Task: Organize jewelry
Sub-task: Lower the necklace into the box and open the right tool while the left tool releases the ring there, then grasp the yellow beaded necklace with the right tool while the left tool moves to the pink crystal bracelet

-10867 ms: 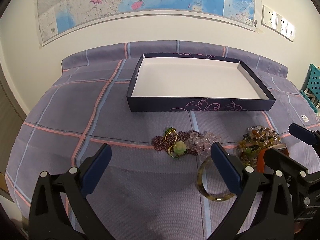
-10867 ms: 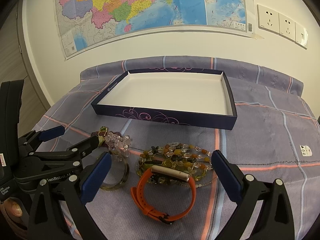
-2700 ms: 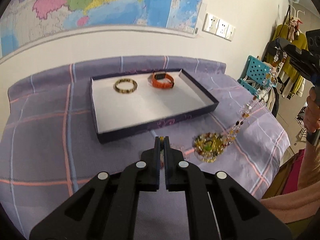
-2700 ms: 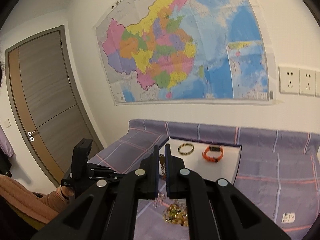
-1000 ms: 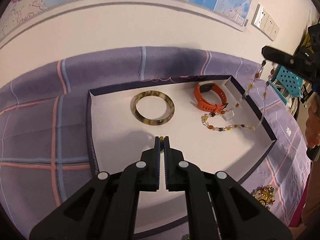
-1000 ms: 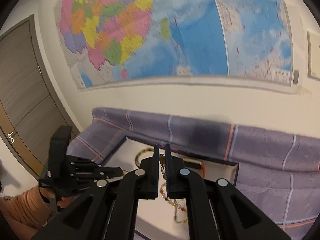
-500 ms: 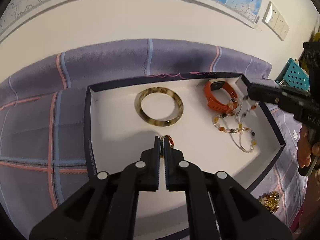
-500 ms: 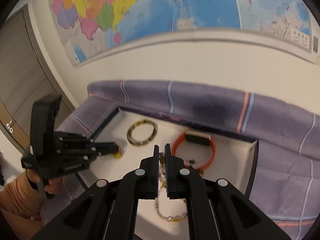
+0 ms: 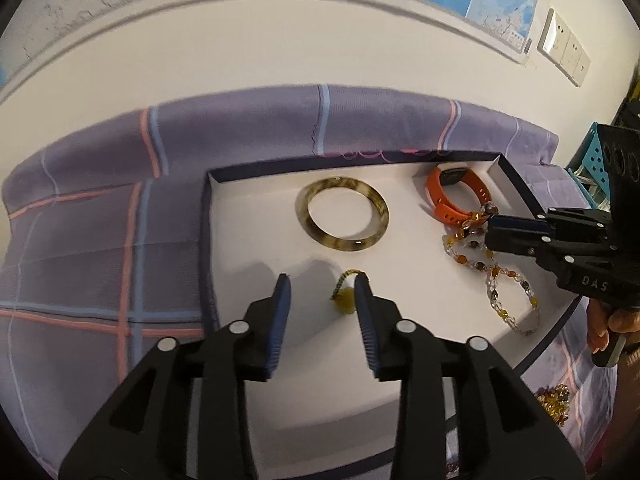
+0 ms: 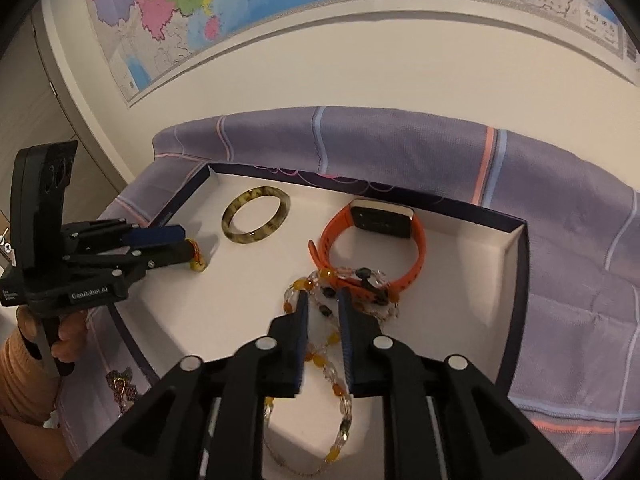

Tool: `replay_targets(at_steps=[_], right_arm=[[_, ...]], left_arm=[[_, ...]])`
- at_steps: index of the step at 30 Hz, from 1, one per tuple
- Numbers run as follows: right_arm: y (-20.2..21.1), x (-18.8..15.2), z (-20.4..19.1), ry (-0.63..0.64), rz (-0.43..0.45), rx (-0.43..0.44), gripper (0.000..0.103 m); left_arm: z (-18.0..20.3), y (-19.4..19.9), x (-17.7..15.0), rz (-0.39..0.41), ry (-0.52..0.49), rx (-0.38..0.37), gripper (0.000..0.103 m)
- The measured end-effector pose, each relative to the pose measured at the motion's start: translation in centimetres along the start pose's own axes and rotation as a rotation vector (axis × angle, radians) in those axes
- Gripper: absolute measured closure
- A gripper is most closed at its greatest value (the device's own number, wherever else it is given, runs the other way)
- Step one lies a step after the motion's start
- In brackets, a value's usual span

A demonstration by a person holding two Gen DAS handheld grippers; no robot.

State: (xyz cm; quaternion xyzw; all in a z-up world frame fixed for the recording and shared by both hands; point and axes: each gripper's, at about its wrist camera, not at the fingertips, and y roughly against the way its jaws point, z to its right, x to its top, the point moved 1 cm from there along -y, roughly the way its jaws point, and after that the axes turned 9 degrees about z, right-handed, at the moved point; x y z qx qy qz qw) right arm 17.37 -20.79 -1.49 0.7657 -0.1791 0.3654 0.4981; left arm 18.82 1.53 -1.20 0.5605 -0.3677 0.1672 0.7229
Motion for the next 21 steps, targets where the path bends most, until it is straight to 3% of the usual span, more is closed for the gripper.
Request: replay_targets(at_steps=[5,13,21], right_arm=[[1.8,-0.3,0.0,-0.007,0.030,-0.013,0.080],[6.8,-2.2,-1.4,-0.001,0.082,0.014,0.067],[10.4,-6.5,-3.9,0.039,0.035,0.066,0.067]], left_arm=[[0.1,2.7,0.0,0.061,-0.015,-0.016,0.061],[1.2,7.6,-2.3,0.112,-0.063,-0.065,0.058],[1.2,10.6,-6.6,0.102,-0.077,-0.097,0.056]])
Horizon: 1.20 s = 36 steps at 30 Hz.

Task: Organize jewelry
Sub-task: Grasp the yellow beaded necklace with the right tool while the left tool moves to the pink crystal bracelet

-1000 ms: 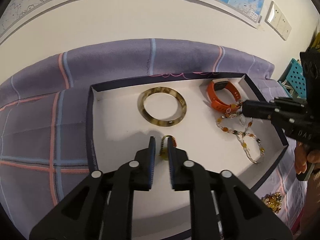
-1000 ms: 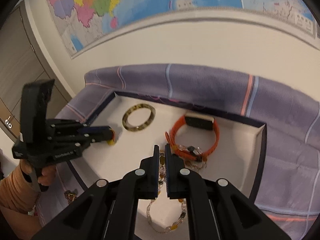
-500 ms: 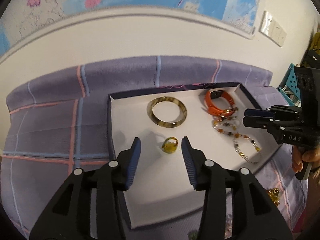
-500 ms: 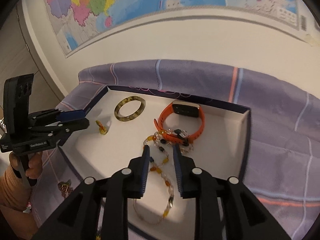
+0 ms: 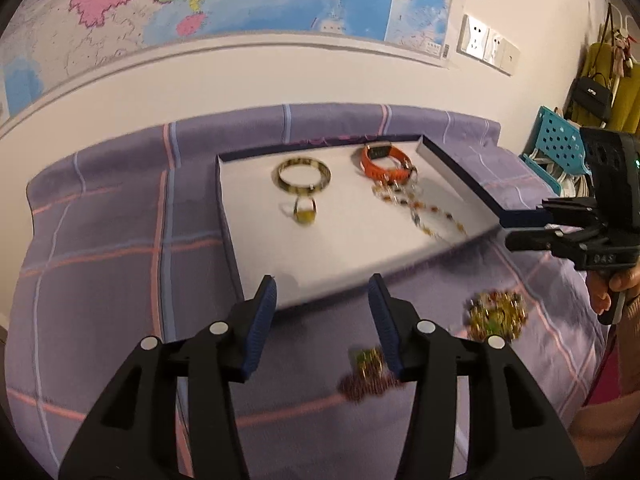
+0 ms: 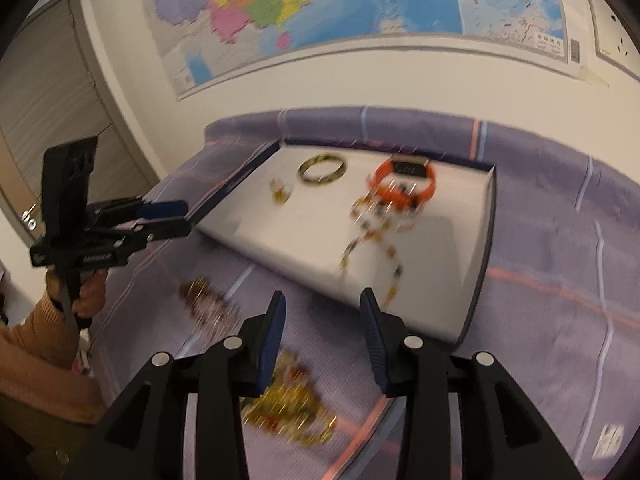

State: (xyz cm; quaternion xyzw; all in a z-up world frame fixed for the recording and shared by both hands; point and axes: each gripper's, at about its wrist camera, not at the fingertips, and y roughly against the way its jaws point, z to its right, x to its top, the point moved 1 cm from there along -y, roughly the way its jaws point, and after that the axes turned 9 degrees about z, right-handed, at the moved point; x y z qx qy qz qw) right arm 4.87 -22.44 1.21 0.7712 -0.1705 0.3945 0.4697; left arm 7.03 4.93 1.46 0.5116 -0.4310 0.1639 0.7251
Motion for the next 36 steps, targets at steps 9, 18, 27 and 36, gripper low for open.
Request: replay_targets(at_steps=[9,18,27,36], right_arm=[[0.3,-4.6,-1.8,0.018,-0.090,-0.034,0.067],[-0.5,-5.3,-1.8,-0.011,-0.098,-0.058,0.071],[-0.5,-5.4,-2.2,0.008,-0.092,-0.083,0.091],[1.5,-4.1,-3.3,0.028,-0.016,-0.071,0.092]], left_arm=[[2.0,1.2,-3.5,-0.021,-0.007,-0.048,0.056],[4.7,1.1,-4.6,-0.024,-0.073,-0.084,0.056],[5.5,0.5,-4.9,-0.036,-0.102,-0.088,0.056],[6.1,0.2,-4.9,-0.037,-0.136,-0.091,0.057]])
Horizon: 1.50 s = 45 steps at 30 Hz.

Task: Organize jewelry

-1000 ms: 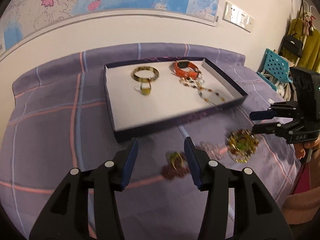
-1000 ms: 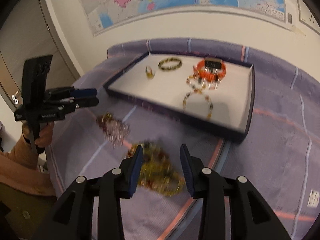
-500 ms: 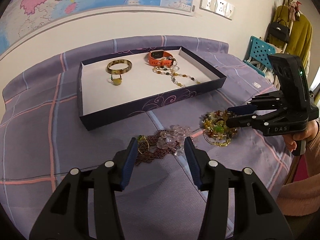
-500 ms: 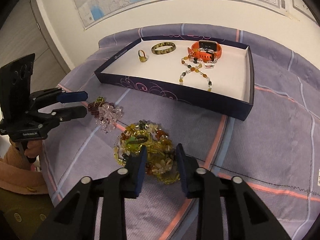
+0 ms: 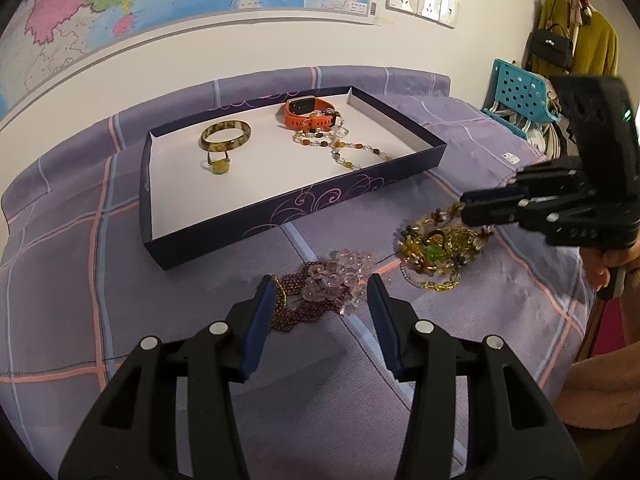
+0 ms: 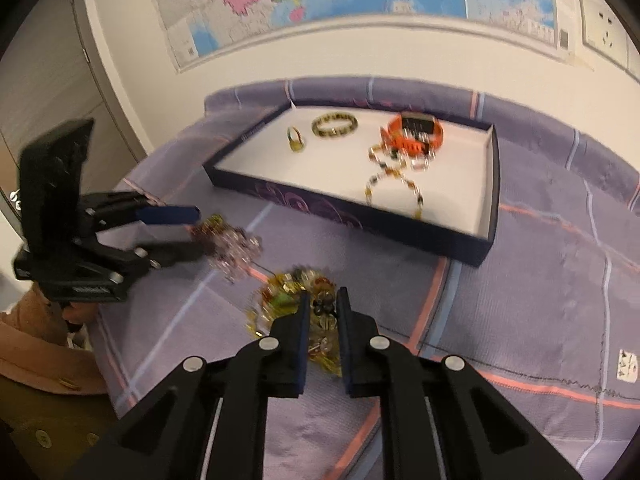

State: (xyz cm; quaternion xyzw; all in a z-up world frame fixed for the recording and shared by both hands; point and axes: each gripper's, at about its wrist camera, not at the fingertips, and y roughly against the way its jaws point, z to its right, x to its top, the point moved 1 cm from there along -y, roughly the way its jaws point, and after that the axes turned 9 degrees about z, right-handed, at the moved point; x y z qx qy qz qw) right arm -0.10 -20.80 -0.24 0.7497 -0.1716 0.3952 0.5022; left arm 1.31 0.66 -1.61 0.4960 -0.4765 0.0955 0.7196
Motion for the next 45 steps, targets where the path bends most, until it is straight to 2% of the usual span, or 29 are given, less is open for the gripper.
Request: replay_targets(at_steps=[4,12,13,20,25,30,34,35,37,41,42,44,45], right_arm=[[1.3,1.0,-0.9,0.008,0.041,0.033,0.092],[2.8,1.6,-2.1,0.006,0.081,0.077,0.092],[2.8,1.5,-2.0,-0.001,0.082,0.087,0.092],[2.4,0.1,-1.8,-0.012,0.030,0.096,0.092],[1.9,-1.6,-1.7,-0.027,-0.022,0.113,0.092],[1.2,-3.1,-1.4,-0.049,-0.067,0.115,0.091],[0.5,-4.1,-1.0,-0.074,-0.093,0.106,0.086],[0.4,-4.2,-0.9,-0.082,-0.094,0.107,0.085],[0.2,-4.3,-0.9,-0.090,-0.090,0.110,0.081],[-0.1,-4.2,-1.1,-0.089,-0.084,0.103,0.081],[-0.2,-4.1,-1.3,-0.083,-0.084,0.097,0.082],[-0.3,-4.0,-1.5,-0.065,-0.083,0.080,0.092],[-0.3,-4.0,-1.6,-0.057,-0.088,0.074,0.094]], left_arm=[[0.5,-0.3,0.2,0.000,-0.024,-0.003,0.058],[1.6,-1.9,0.6,-0.027,-0.085,-0.020,0.076],[1.7,-2.2,0.6,-0.034,-0.094,-0.023,0.080],[1.9,-2.6,0.4,-0.062,-0.120,-0.019,0.089],[2.4,-1.6,-0.4,-0.071,-0.110,-0.054,0.097],[2.7,-0.5,-1.1,-0.076,-0.092,-0.103,0.095],[2.7,-0.4,-1.0,-0.054,-0.096,-0.062,0.074],[2.6,-0.5,-0.9,-0.051,-0.094,-0.056,0.073],[2.7,-0.9,-0.6,-0.047,-0.105,-0.039,0.073],[3.0,-2.0,0.0,-0.053,-0.131,-0.030,0.073],[3.0,-2.3,0.2,-0.059,-0.135,-0.030,0.073],[3.0,-2.9,0.4,-0.072,-0.133,-0.036,0.078],[2.9,-3.0,0.5,-0.077,-0.132,-0.044,0.079]])
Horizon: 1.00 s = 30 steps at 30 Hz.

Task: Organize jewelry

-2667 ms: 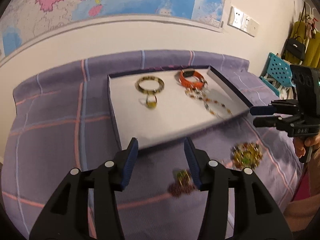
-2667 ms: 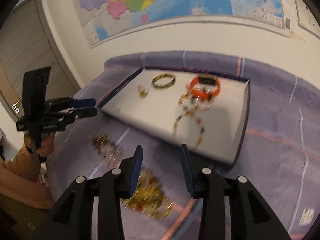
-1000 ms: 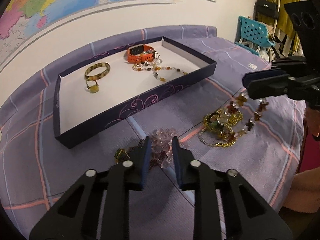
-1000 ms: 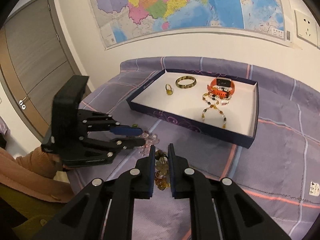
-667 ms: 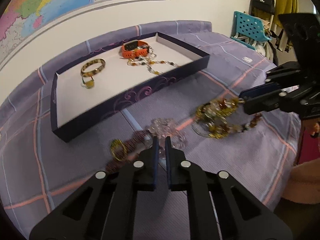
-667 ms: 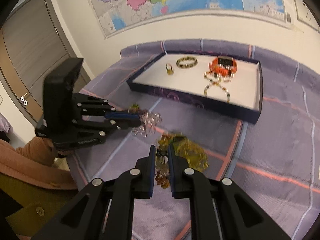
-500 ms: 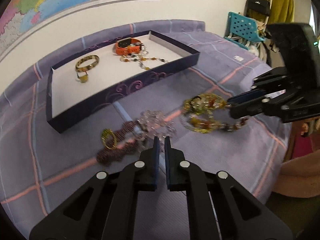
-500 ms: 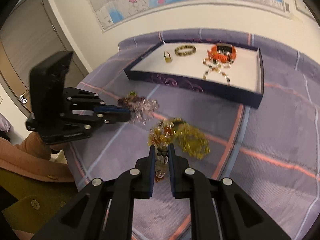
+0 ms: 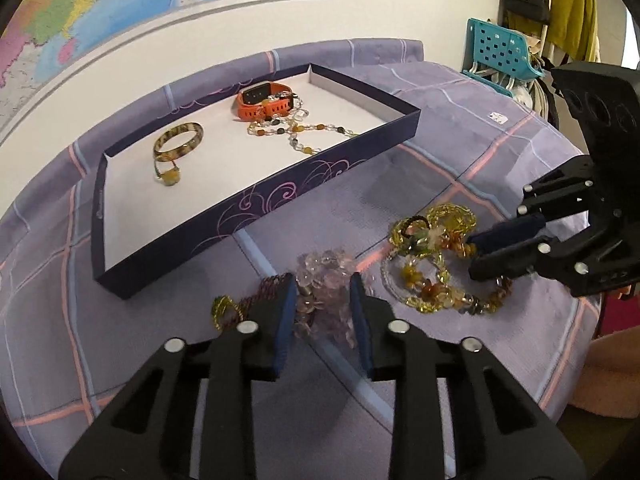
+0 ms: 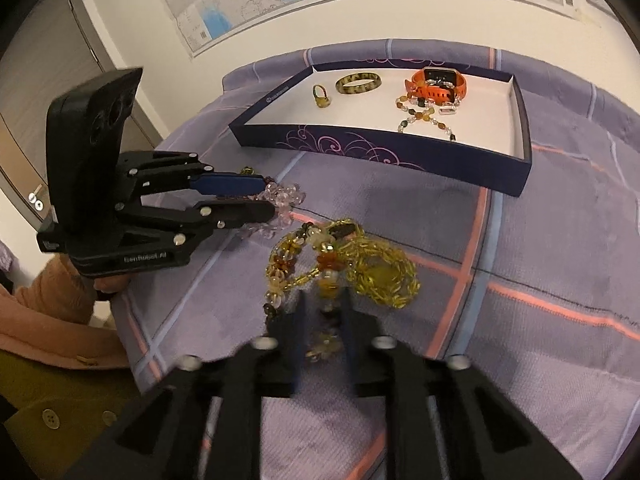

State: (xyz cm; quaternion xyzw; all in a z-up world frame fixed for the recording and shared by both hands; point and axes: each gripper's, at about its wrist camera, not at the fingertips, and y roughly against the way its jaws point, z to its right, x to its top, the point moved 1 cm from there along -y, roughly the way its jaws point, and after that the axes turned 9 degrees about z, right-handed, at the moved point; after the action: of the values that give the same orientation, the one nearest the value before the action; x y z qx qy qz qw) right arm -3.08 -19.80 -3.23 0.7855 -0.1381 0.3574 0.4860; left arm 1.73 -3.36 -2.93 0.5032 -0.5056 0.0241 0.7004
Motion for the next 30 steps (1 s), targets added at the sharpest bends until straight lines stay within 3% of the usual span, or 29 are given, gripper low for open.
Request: replay_targets(at_steps=[4,7,16,18,20,25,27,29,30], right_arm=[[0.4,0.2,-0.3,0.016,0.013,-0.001,0.095],[1.3,0.7,-0.4,0.014,0.044,0.012,0.095],[3.2,2.5,-0.7,0.031,0.109,0.019,0.095],[3.5,2.7,-0.8,0.033,0.121,0.021,0.095],[3.8,2.9,-0.8,0.033,0.131,0.019,0.095],[4.2,3.2,-0.8,0.034,0.146,0.022,0.095],[4.1,3.1,-0.8,0.034,0.145,0.020,0.095],[4.0,3.0,-0.8,0.031,0.141,0.020,0.095],[4.0,3.0,-0.8,0.030,0.139,0.020,0.095]], left_arm=[[0.0,0.0,0.0,-0.001,-0.007,0.005,0.080],[0.1,0.7,0.1,0.009,0.002,-0.020,0.095],[-1.2,2.8,0.2,0.038,0.100,-0.081,0.095],[-1.5,3.7,0.1,0.048,0.127,-0.108,0.102],[-1.8,4.7,0.0,0.066,0.154,-0.133,0.102],[-2.0,6.2,-0.8,0.082,0.170,-0.125,0.102],[-1.7,6.1,-1.3,0.077,0.147,-0.104,0.090],[-1.1,5.5,-1.7,0.062,0.114,-0.065,0.060],[-0.9,5.2,-1.9,0.058,0.106,-0.063,0.059]])
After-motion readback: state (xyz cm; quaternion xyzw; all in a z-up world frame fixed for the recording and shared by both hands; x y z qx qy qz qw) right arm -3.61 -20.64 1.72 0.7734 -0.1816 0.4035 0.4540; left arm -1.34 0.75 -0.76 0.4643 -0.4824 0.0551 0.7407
